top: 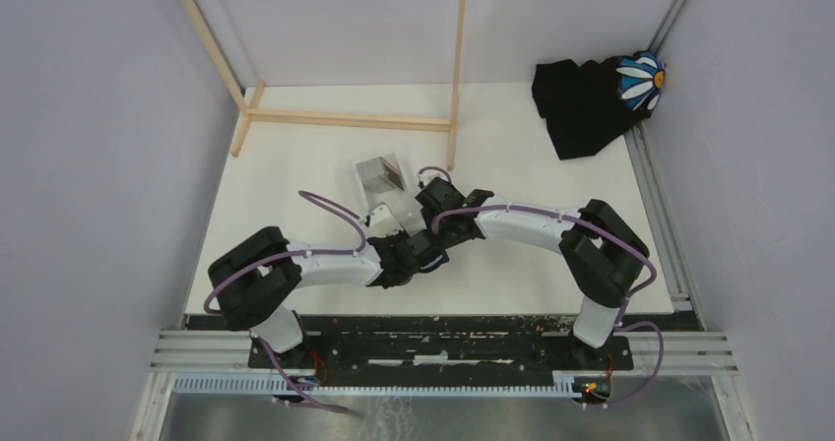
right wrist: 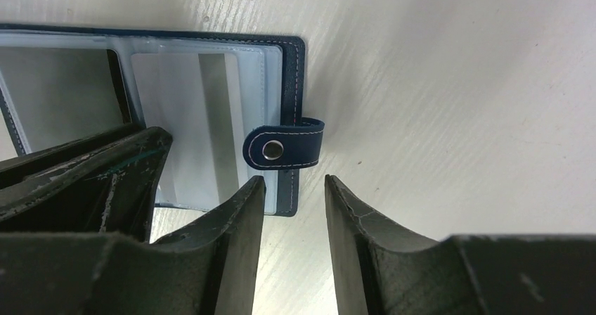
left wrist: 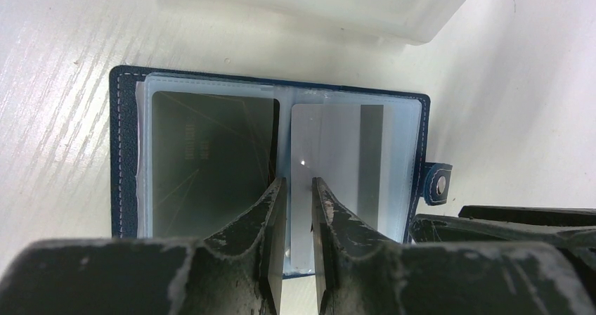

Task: Put the credit cards into the card holder
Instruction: Insert the credit card into the card holder.

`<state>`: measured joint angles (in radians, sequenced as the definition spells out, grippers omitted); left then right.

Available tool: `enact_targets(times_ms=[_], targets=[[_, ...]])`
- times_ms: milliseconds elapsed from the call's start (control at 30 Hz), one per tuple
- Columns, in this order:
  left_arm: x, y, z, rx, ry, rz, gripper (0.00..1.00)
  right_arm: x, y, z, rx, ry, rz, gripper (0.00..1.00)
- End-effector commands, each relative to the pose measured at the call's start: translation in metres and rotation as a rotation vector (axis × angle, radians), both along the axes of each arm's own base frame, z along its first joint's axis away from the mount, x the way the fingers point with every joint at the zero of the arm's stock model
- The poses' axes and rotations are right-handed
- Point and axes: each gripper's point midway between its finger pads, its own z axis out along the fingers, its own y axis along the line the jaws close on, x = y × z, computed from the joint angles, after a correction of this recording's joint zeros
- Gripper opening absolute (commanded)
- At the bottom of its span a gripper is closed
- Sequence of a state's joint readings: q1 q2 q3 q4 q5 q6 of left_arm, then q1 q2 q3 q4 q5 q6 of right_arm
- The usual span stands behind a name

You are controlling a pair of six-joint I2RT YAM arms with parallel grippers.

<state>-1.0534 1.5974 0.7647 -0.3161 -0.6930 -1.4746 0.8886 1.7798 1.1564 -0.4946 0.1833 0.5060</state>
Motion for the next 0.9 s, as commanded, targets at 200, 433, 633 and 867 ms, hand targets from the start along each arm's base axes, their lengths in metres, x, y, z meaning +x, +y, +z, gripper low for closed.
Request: enact_targets(times_ms=[200, 433, 633, 867], targets=[[-0.009, 0.009, -0.002, 0.037, 0.015, -0.039, 0.25, -0.003, 0.012, 0.020, 0.075, -0.008, 0.008, 0.45], [-0.004, 0.002, 0.000, 0.010, -0.008, -0.049, 0.22, -0.011, 0.024, 0.010, 0.073, 0.019, 0.029, 0.45], [-0.001, -0.008, 0.002, -0.019, -0.026, -0.067, 0.18, -0.019, 0.027, -0.005, 0.051, 0.050, 0.038, 0.45], [0.001, -0.011, 0.009, -0.048, -0.051, -0.073, 0.18, -0.021, 0.020, -0.025, -0.015, 0.069, 0.029, 0.45]])
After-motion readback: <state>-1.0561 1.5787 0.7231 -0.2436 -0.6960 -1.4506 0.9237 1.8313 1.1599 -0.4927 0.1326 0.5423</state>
